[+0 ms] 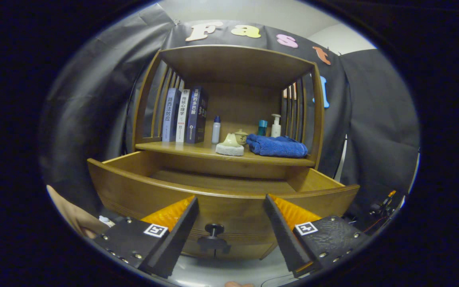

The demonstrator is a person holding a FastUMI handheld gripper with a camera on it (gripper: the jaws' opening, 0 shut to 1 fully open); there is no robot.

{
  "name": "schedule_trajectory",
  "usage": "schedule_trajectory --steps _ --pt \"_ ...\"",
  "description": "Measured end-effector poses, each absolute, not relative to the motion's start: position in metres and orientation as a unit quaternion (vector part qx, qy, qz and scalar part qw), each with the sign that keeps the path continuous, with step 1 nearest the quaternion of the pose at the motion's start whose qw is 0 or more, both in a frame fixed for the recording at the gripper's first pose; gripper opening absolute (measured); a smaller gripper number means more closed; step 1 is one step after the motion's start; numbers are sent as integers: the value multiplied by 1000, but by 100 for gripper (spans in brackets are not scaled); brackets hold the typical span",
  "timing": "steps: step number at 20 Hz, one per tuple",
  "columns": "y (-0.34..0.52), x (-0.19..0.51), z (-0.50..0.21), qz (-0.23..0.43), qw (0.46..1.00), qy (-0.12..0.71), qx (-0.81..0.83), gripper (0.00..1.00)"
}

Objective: Pull open the drawer, take out the items inside it, and place them on the countertop above the cabinet.

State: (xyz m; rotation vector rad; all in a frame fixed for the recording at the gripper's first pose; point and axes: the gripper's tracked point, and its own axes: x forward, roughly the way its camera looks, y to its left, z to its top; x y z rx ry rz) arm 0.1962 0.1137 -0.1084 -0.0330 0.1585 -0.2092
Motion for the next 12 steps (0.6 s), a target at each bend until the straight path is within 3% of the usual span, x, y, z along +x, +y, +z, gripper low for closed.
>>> schedule_trajectory --steps 12 --pt "114 212 -103 -97 993 74 3 100"
